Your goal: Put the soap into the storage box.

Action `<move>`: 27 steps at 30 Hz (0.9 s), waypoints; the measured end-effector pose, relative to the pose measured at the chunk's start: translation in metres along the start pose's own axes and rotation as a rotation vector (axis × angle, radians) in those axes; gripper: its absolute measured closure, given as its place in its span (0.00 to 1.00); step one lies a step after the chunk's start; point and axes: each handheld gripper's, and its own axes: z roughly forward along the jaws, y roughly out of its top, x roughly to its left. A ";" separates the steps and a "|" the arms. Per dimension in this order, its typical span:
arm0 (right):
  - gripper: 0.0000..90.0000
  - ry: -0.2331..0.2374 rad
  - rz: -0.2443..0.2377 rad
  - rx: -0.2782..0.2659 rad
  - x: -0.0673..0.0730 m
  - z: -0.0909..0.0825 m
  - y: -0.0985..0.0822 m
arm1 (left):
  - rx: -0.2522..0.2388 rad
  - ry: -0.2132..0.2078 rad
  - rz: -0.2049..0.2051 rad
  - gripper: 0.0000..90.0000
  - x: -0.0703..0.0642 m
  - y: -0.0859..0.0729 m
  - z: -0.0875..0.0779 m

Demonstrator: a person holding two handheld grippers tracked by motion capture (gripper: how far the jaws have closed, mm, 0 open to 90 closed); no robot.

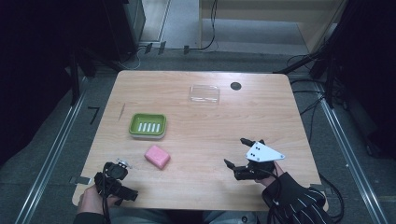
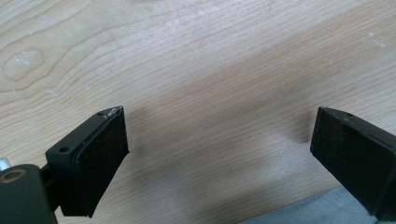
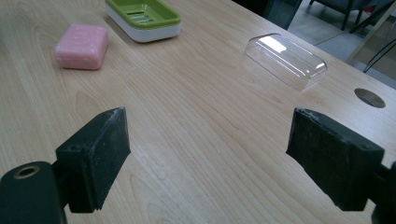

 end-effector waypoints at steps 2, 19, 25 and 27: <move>0.15 0.003 -0.002 0.001 0.000 0.000 0.000 | 0.001 0.000 0.000 0.05 -0.001 0.000 0.000; 0.15 -0.007 0.005 0.003 0.000 -0.002 -0.001 | 0.042 0.011 0.006 0.05 -0.001 0.010 -0.002; 0.15 -0.002 0.002 0.006 0.000 -0.001 -0.001 | 0.056 0.009 0.013 0.05 -0.001 0.015 -0.005; 0.15 -0.001 0.000 0.006 -0.001 -0.001 -0.001 | 0.057 0.005 0.017 0.05 -0.003 0.017 -0.005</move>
